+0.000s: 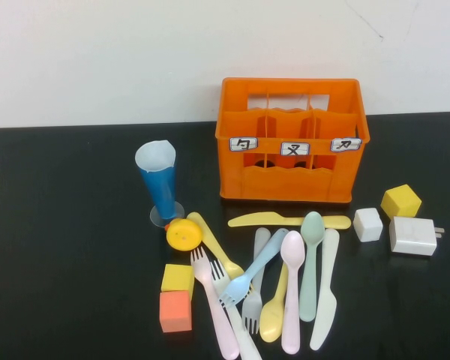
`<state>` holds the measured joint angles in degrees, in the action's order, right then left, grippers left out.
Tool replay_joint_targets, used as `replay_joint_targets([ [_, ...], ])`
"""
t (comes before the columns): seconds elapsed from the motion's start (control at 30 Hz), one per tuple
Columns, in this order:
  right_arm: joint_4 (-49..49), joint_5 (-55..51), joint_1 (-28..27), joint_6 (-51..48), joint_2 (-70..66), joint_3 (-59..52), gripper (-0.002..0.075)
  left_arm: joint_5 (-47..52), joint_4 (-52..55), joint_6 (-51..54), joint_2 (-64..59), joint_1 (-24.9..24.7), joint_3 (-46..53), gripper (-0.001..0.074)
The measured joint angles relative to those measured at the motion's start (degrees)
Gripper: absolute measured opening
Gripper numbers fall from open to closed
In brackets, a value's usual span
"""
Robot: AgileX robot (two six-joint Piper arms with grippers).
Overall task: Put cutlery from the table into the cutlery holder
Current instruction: Pick up the spoon
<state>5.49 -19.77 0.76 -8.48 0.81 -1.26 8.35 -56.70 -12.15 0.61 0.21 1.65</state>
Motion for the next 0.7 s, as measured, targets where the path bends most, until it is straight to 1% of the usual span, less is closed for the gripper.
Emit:
replay_joint_targets([
  [0.07, 0.0, 0.0, 0.0, 0.0, 0.0, 0.0, -0.0003, 2.1, 0.0, 5.6, 0.0, 0.0, 0.0, -0.0001],
  [0.13, 0.0, 0.0, 0.0, 0.0, 0.0, 0.0, -0.0003, 6.2, 1.0, 12.1, 0.0, 0.0, -1.5, -0.0001],
  [0.2, 0.0, 0.0, 0.0, 0.0, 0.0, 0.0, -0.0003, 11.3, 3.9, 18.7, -1.5, 0.0, -5.8, -0.0001],
  [0.23, 0.0, 0.0, 0.0, 0.0, 0.0, 0.0, -0.0003, 13.3, 5.7, 20.4, -2.8, 0.0, -8.7, -0.0001],
  [0.47, 0.0, 0.0, 0.0, 0.0, 0.0, 0.0, -0.0003, 35.3, 25.3, 26.9, -23.7, 0.0, -29.5, -0.0001],
  [0.57, 0.0, 0.0, 0.0, 0.0, 0.0, 0.0, -0.0003, 41.1, 28.3, 31.9, -32.3, 0.0, -36.8, -0.0001],
  [0.7, 0.0, 0.0, 0.0, 0.0, 0.0, 0.0, -0.0003, 44.7, 29.9, 36.4, -43.3, -0.1, -43.4, -0.0001],
])
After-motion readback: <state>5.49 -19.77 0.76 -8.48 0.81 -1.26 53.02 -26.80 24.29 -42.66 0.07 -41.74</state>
